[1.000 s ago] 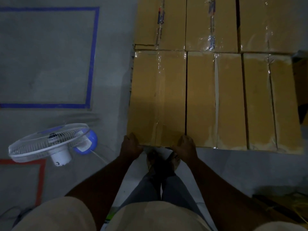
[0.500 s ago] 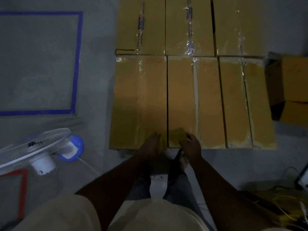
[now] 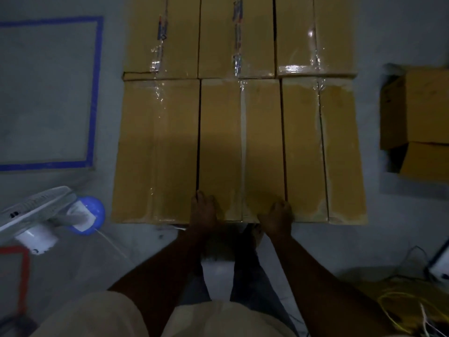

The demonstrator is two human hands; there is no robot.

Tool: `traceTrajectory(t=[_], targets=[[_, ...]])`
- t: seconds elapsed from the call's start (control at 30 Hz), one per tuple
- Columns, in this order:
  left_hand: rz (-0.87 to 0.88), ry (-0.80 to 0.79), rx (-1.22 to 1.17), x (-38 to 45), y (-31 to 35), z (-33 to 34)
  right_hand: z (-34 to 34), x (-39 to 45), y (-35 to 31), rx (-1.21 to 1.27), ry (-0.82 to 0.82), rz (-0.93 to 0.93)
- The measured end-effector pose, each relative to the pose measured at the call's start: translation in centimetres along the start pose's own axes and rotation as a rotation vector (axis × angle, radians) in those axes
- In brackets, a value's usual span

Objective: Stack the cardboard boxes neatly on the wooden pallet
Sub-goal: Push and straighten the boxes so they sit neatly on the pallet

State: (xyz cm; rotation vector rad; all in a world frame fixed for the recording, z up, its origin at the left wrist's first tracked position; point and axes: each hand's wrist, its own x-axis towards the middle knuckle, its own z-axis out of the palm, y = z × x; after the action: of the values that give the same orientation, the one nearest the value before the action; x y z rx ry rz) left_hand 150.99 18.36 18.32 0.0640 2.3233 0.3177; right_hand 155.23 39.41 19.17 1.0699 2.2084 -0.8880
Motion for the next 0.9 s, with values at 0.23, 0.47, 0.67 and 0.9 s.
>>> traceTrajectory(t=[0.23, 0.47, 0.67, 0.9], targets=[[-0.05, 0.019, -0.034, 0.4, -0.4, 0.7, -0.6, 0.5, 0.5, 0.02, 0.0, 0.029], [-0.034, 0.024, 0.017, 0.7, -0.8, 0.3, -1.6, 1.3, 0.5, 0.11, -0.027, 0.033], [-0.016, 0.002, 0.064, 0.2, 0.3, 1.5, -1.7, 0.2, 1.6, 0.011, -0.159, -0.112], [0.295, -0.077, 0.004, 1.0, 8.0, 2.4, -6.7, 1.3, 4.9, 0.206, 0.062, -0.177]])
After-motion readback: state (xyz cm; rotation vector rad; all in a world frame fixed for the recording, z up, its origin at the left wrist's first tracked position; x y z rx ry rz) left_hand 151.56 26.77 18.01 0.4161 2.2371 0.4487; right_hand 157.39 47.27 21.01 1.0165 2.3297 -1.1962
